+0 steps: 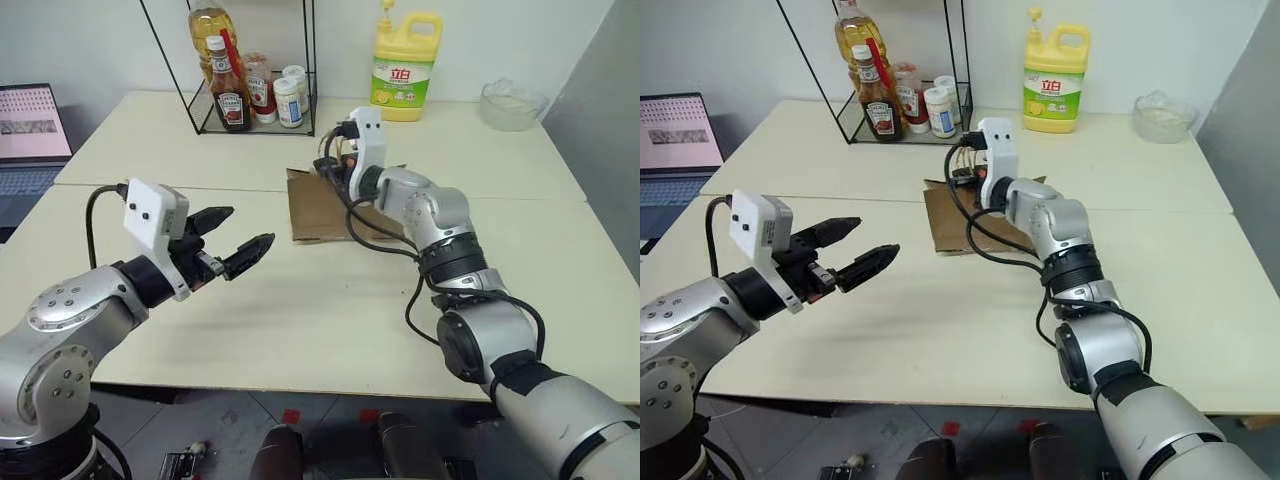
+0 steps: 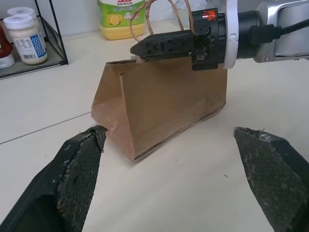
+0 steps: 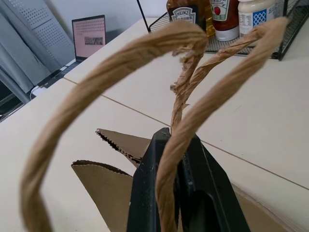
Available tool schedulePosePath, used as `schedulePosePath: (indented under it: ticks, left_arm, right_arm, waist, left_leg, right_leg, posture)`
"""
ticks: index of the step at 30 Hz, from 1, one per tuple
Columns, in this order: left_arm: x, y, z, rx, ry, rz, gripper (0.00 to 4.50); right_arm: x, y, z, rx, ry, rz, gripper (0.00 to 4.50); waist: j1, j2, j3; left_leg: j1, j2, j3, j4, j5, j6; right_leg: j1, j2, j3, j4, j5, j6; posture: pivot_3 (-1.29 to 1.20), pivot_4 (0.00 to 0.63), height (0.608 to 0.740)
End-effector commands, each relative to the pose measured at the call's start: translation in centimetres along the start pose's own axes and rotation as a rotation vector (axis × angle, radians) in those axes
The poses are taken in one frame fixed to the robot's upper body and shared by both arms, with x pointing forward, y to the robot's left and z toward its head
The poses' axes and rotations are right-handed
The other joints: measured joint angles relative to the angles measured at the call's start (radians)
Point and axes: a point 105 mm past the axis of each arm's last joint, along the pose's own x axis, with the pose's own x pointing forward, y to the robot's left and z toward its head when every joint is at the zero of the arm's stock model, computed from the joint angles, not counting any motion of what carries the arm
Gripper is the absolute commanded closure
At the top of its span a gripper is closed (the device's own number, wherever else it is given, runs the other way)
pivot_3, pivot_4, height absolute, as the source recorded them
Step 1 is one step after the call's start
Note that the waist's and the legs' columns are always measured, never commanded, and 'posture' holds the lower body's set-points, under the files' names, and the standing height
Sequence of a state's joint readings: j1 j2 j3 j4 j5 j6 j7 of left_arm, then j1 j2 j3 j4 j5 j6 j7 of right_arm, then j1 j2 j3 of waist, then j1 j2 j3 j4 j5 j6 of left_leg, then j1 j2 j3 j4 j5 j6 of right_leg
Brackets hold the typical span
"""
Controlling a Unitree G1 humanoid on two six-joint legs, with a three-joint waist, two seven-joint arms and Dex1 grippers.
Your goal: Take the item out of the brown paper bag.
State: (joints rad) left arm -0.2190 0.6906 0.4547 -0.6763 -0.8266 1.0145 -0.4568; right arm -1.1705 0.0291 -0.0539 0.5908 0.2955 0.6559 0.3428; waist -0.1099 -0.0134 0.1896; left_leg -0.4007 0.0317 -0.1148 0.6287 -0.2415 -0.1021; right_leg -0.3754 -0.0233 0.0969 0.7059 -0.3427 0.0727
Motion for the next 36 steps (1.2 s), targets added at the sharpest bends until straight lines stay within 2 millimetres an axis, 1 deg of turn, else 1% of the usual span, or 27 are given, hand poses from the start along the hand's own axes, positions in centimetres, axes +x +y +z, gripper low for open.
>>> schedulePosePath:
  ticks: [1, 7, 11, 15, 17, 20, 22, 23, 27, 28, 29, 31, 32, 34, 36]
  left_arm:
    - [-0.8, 0.4, 1.3, 0.054, -0.039, 0.034, 0.0]
    - [-1.2, 0.8, 1.4, 0.063, -0.038, 0.047, 0.0]
    - [-1.2, 0.8, 1.3, 0.063, -0.036, 0.053, 0.0]
    - [-1.3, 0.7, 1.1, 0.061, -0.035, 0.056, 0.0]
    - [-1.3, 0.8, 1.0, 0.059, -0.032, 0.058, 0.0]
    - [-1.5, 0.9, 0.7, 0.055, -0.021, 0.061, 0.0]
    - [-1.5, 1.0, 0.6, 0.056, -0.017, 0.065, 0.0]
    - [-1.5, 1.1, 0.6, 0.056, -0.017, 0.066, 0.0]
    - [-1.3, 1.4, 0.7, 0.062, -0.016, 0.06, 0.0]
    - [-1.3, 1.5, 0.8, 0.066, -0.014, 0.055, 0.0]
    - [-1.2, 1.7, 0.8, 0.069, -0.011, 0.05, 0.0]
    - [-1.1, 2.0, 0.8, 0.079, -0.003, 0.038, 0.0]
    - [-1.0, 2.2, 0.9, 0.082, -0.002, 0.035, 0.0]
    - [-0.8, 2.5, 0.9, 0.093, 0.003, 0.025, 0.0]
    - [-0.5, 2.8, 1.2, 0.106, 0.0, 0.008, 0.0]
  right_arm:
    - [-0.1, 3.2, 3.9, -0.075, -0.117, 0.055, 4.47]
    - [0.3, 4.8, 4.3, -0.098, -0.128, 0.058, 4.47]
    - [0.9, 5.4, 3.0, -0.074, -0.11, 0.057, 4.47]
    - [1.6, 4.7, 0.9, -0.041, -0.082, 0.028, 4.47]
    - [1.8, 4.4, 0.4, -0.051, -0.082, 0.021, 4.47]
    - [1.8, 4.2, 0.0, -0.065, -0.082, 0.029, 3.83]
    - [1.5, 4.0, 0.0, -0.076, -0.085, 0.041, 3.24]
    - [1.4, 4.0, 0.0, -0.08, -0.086, 0.045, 2.85]
    - [0.3, 3.7, 0.6, -0.107, -0.094, 0.08, 1.56]
    - [-0.2, 3.8, 0.8, -0.122, -0.092, 0.1, 1.17]
    - [-0.9, 3.8, 1.0, -0.138, -0.087, 0.125, 0.89]
    - [-2.3, 4.3, 0.8, -0.161, -0.057, 0.201, 0.18]
    - [-2.9, 4.3, 0.5, -0.166, -0.039, 0.22, 0.04]
    - [-3.9, 4.2, -0.1, -0.184, -0.002, 0.251, 0.04]
    - [-4.7, 3.3, -0.3, -0.206, 0.015, 0.236, 0.04]
  waist:
    - [0.0, 0.0, 0.0]
    - [0.001, 0.0, 0.0]
    - [0.001, 0.0, 0.0]
    - [0.001, 0.0, 0.0]
    - [0.002, 0.0, 0.0]
    - [0.003, 0.0, 0.0]
    - [0.003, 0.0, 0.0]
    - [0.003, 0.0, 0.0]
    - [0.005, 0.0, 0.0]
    - [0.005, 0.0, 0.0]
    - [0.008, 0.0, 0.0]
    - [0.014, 0.0, 0.0]
    - [0.016, 0.0, 0.0]
    - [0.021, 0.0, 0.0]
    - [0.02, 0.0, 0.0]
  left_leg:
    - [0.0, 0.0, 0.0, 0.0, 0.0, 0.0]
    - [0.0, 0.0, 0.0, 0.0, 0.0, 0.0]
    - [0.0, 0.0, 0.0, 0.0, 0.0, 0.0]
    - [0.0, 0.0, 0.0, -0.001, 0.0, 0.0]
    - [0.0, 0.0, 0.0, -0.001, 0.0, 0.0]
    - [0.0, 0.0, 0.0, -0.001, 0.0, 0.0]
    - [0.0, 0.0, 0.0, -0.001, 0.0, 0.0]
    - [0.0, 0.0, 0.0, -0.001, 0.0, 0.0]
    - [0.0, 0.0, 0.0, -0.001, 0.0, 0.0]
    - [0.0, 0.0, 0.0, -0.001, 0.0, 0.0]
    - [0.0, 0.0, 0.0, -0.001, 0.0, 0.0]
    - [0.0, 0.0, 0.0, -0.001, 0.0, 0.0]
    - [0.0, 0.0, 0.0, -0.001, 0.0, 0.0]
    - [0.0, 0.0, 0.0, -0.001, 0.0, 0.0]
    - [0.0, 0.0, 0.0, -0.002, 0.0, 0.0]
  right_leg:
    - [0.0, 0.0, 0.0, 0.0, 0.0, 0.0]
    - [0.0, 0.0, 0.0, 0.0, 0.0, 0.0]
    - [0.0, 0.0, 0.0, 0.0, 0.0, 0.0]
    - [-0.001, 0.0, 0.0, 0.0, 0.0, 0.0]
    - [0.0, 0.0, 0.0, 0.0, 0.0, 0.0]
    - [0.0, 0.0, 0.0, 0.0, 0.0, 0.0]
    - [0.0, 0.0, 0.0, 0.0, 0.0, 0.0]
    - [0.0, 0.0, 0.0, 0.0, 0.0, 0.0]
    - [0.0, 0.0, 0.0, 0.0, 0.0, 0.0]
    - [0.0, 0.0, 0.0, 0.0, 0.0, 0.0]
    - [0.0, 0.0, 0.0, -0.001, 0.0, 0.0]
    - [0.0, 0.0, 0.0, -0.001, 0.0, 0.0]
    - [0.0, 0.0, 0.0, -0.001, 0.0, 0.0]
    - [0.0, 0.0, 0.0, -0.002, 0.0, 0.0]
    - [0.0, 0.0, 0.0, -0.002, 0.0, 0.0]
  posture:
    - [0.0, 0.15, 0.74]
    - [0.0, 0.15, 0.74]
    - [0.0, 0.15, 0.74]
    - [0.0, 0.15, 0.74]
    - [0.0, 0.15, 0.74]
    - [0.0, 0.15, 0.74]
    - [0.0, 0.15, 0.74]
    - [0.0, 0.15, 0.74]
    - [0.0, 0.15, 0.74]
    - [0.0, 0.15, 0.74]
    - [0.0, 0.15, 0.74]
    - [0.0, 0.15, 0.74]
    - [0.0, 0.15, 0.74]
    - [0.0, 0.15, 0.74]
    - [0.0, 0.15, 0.74]
